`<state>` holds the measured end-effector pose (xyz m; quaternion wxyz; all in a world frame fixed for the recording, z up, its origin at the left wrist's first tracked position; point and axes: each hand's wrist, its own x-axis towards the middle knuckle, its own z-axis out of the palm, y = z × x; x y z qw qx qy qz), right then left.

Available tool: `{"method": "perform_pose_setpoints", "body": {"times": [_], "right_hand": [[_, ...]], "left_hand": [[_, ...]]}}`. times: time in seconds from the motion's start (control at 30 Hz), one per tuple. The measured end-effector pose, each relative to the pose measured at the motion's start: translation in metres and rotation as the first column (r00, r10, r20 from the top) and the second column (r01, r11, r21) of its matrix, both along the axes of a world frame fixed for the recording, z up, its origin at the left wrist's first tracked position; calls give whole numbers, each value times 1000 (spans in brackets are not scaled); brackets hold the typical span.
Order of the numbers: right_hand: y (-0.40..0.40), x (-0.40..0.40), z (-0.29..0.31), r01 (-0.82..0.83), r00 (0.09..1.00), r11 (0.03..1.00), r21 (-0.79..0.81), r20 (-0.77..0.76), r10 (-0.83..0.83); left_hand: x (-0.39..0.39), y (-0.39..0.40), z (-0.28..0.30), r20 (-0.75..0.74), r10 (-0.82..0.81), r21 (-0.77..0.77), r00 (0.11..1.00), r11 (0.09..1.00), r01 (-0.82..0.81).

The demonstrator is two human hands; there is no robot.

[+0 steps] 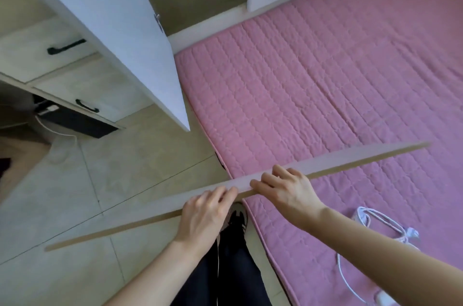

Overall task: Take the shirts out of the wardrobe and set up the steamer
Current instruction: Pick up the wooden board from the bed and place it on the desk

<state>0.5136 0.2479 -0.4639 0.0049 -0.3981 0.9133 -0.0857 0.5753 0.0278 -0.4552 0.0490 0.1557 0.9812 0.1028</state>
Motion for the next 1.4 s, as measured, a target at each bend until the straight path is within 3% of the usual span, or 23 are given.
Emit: {"method": "perform_pose_setpoints", "body": {"times": [0.5, 0.77, 1.1, 1.27, 1.4], "right_hand": [[-118, 65, 96, -171, 985, 972, -159, -17, 171], [-200, 102, 121, -281, 959, 949, -142, -26, 281], [-327, 169, 151, -426, 905, 882, -200, -119, 409], [-388, 183, 172, -481, 876, 832, -275, -135, 462], [-432, 180, 187, -513, 857, 789, -339, -139, 497]], "left_hand": [[94, -111, 87, -185, 127, -38, 975, 990, -136], [157, -177, 117, -227, 243, -38, 943, 965, -258], [251, -296, 155, -244, 335, -18, 910, 937, -349], [277, -348, 182, -280, 378, -93, 882, 904, -417], [282, -383, 202, -282, 450, -66, 847, 872, -485]]}}
